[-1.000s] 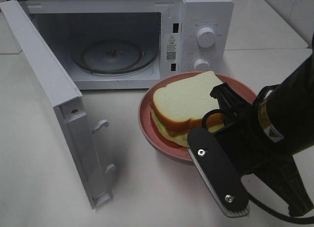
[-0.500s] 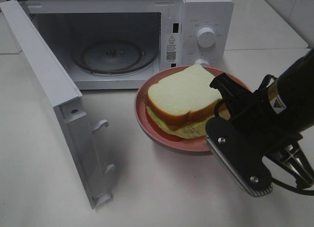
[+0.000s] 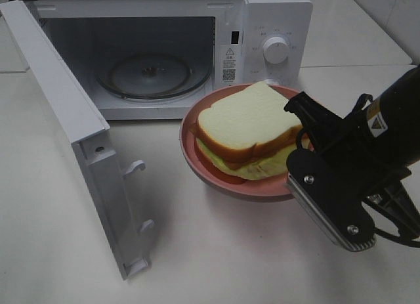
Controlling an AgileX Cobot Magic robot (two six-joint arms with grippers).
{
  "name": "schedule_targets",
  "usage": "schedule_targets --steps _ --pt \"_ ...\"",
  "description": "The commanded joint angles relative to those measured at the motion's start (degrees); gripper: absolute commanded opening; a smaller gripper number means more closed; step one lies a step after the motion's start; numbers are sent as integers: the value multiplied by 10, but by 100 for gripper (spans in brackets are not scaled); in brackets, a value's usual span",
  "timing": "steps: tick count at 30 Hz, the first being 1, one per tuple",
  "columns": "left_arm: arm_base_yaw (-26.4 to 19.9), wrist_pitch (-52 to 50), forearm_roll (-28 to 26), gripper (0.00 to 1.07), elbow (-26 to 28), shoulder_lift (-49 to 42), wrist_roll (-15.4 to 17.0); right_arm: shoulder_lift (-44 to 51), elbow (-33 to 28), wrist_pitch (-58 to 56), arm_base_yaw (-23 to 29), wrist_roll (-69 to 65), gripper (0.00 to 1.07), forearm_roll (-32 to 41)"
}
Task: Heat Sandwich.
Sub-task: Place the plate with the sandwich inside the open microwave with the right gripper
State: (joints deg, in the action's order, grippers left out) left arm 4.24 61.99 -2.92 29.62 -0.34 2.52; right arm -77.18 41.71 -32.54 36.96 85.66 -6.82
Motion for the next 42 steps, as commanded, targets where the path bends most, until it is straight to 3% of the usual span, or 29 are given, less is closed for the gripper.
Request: schedule_targets --steps 1,15,42 --pt "1 -9 -1 97 -1 -10 -2 -2 1 36 -3 4 0 5" --pt "1 -9 -1 97 -1 -10 -2 -65 54 62 -1 4 0 5" --pt "1 -9 -1 97 -1 -10 -2 -203 198 51 21 86 1 77"
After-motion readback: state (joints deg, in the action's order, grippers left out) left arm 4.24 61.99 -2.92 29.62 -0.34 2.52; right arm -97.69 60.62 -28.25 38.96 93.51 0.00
